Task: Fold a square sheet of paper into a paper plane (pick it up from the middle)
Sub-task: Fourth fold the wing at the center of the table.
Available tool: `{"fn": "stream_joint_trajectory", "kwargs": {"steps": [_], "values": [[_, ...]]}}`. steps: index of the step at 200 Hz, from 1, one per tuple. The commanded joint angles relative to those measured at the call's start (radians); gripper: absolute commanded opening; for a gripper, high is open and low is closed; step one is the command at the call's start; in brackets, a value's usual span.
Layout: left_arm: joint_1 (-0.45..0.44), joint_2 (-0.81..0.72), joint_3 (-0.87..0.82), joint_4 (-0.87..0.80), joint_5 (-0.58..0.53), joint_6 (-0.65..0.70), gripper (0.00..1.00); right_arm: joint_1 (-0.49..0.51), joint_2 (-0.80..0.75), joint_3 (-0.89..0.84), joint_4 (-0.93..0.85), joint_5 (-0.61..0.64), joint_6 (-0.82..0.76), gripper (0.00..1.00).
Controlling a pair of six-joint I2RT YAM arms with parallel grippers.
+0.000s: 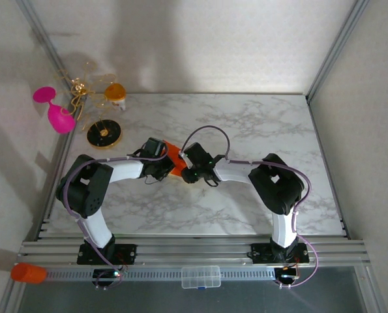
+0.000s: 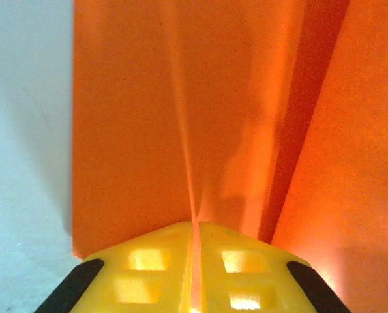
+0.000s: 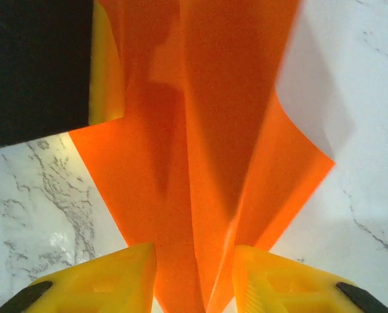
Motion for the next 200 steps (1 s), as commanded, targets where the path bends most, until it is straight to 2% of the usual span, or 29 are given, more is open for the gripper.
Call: {"fn": "stream_joint_trajectory", "kwargs": {"steps": [1,35,92,200], "values": [[-0.005,0.021,-0.006,-0.052,-0.035,0.014,0.12,0.021,-0.012,0.035,-0.038,0.061,-0.001,0.36],[-0.005,0.022,-0.006,-0.051,-0.036,0.015,0.12,0.021,-0.037,0.035,-0.026,0.044,0.02,0.33],[-0.005,0.024,-0.006,-0.052,-0.035,0.015,0.12,0.037,-0.024,0.046,-0.051,0.104,0.011,0.3],[-0.004,0.018,-0.008,-0.052,-0.033,0.017,0.12,0.042,0.005,0.042,-0.035,0.08,-0.012,0.13]]}}
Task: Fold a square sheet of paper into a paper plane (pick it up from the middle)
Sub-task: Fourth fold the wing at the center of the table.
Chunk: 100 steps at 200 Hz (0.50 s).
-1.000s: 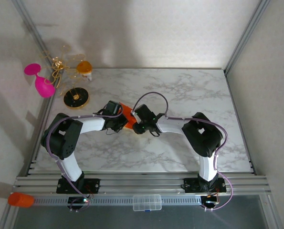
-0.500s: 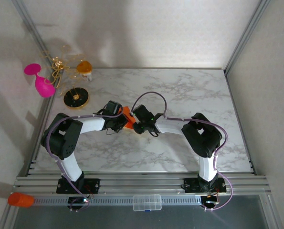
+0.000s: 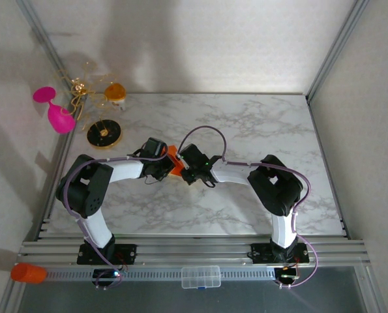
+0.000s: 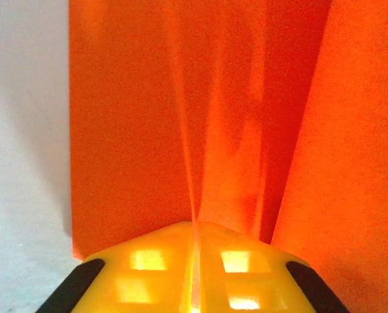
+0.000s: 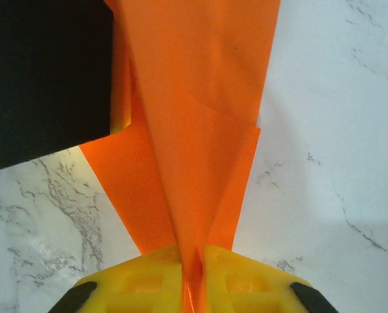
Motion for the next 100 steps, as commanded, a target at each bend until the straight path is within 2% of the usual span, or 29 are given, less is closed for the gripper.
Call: {"fn": "stream_joint_trajectory", "kwargs": {"steps": [1,55,100], "values": [[-0.005,0.018,-0.008,-0.052,-0.031,0.017,0.12,0.008,0.005,0.02,-0.007,0.003,-0.013,0.13],[-0.005,-0.017,-0.006,-0.06,-0.044,0.017,0.12,0.005,0.011,0.011,-0.004,-0.079,-0.025,0.07],[-0.004,-0.088,-0.015,-0.084,-0.108,0.021,0.12,-0.02,0.014,0.012,-0.005,-0.184,-0.016,0.05]]}}
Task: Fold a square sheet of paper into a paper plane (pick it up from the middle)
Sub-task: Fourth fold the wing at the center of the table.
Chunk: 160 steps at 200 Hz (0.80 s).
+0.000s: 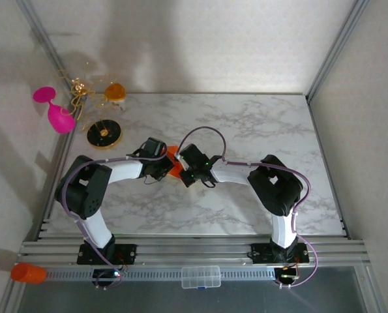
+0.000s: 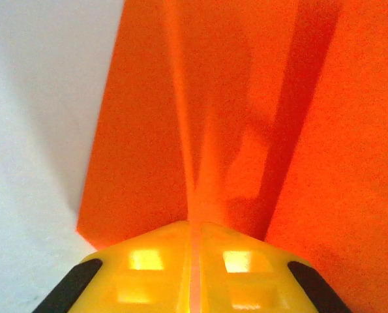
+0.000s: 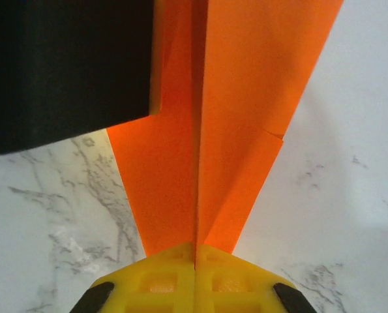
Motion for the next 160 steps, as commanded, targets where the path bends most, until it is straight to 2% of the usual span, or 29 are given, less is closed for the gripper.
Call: {"fn": "stream_joint_trajectory", "kwargs": {"steps": [1,66,160], "values": [[-0.005,-0.065,-0.014,-0.055,-0.071,0.021,0.12,-0.017,0.014,0.013,-0.005,-0.085,-0.004,0.05],[-0.006,-0.16,-0.075,-0.021,-0.129,0.015,0.12,-0.067,0.036,0.025,-0.013,-0.267,0.013,0.04],[-0.006,-0.229,-0.162,0.114,-0.098,0.0,0.18,-0.099,0.099,0.051,-0.032,-0.384,0.028,0.05]]}}
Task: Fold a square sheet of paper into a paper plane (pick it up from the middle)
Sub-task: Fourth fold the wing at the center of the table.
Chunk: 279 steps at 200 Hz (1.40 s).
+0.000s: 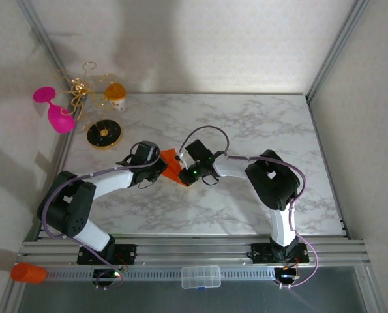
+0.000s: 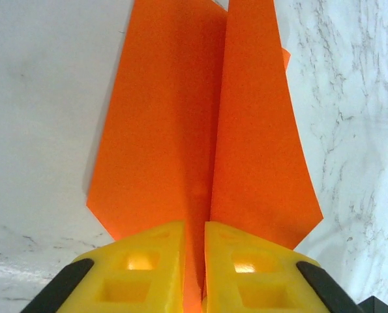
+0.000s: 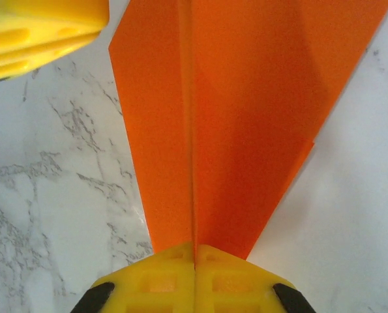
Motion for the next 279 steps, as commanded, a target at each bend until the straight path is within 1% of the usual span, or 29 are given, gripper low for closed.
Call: {"fn": "stream_joint_trajectory", "kwargs": {"steps": [1,27,45,75,106,156,159,164,223,259,279], "values": [[-0.006,-0.033,-0.026,0.068,0.003,-0.011,0.18,-0.018,0.038,0.024,-0.031,-0.062,0.016,0.05],[-0.005,-0.036,-0.061,0.136,0.028,-0.03,0.2,-0.032,0.062,0.04,-0.052,-0.092,0.026,0.05],[-0.006,-0.027,-0.086,0.209,0.069,-0.038,0.22,-0.04,0.075,0.044,-0.063,-0.113,0.033,0.05],[-0.002,-0.007,-0.101,0.289,0.115,-0.026,0.25,-0.059,0.093,0.047,-0.077,-0.148,0.051,0.06],[0.01,-0.002,-0.13,0.39,0.153,-0.017,0.25,-0.076,0.111,0.05,-0.084,-0.189,0.065,0.06],[0.034,0.012,-0.152,0.477,0.21,-0.001,0.22,-0.088,0.134,0.047,-0.088,-0.249,0.087,0.07],[0.036,0.016,-0.151,0.479,0.212,-0.001,0.22,-0.111,0.137,0.048,-0.087,-0.254,0.089,0.06],[0.036,0.025,-0.152,0.487,0.22,-0.001,0.21,-0.117,0.138,0.045,-0.084,-0.263,0.091,0.07],[0.057,0.072,-0.154,0.544,0.264,-0.015,0.17,-0.156,0.151,0.021,-0.047,-0.368,0.115,0.07],[0.06,0.114,-0.139,0.568,0.299,-0.015,0.15,-0.183,0.16,-0.008,0.01,-0.44,0.15,0.07],[0.059,0.137,-0.129,0.591,0.327,-0.017,0.14,-0.191,0.161,-0.018,0.021,-0.448,0.161,0.07]]}}
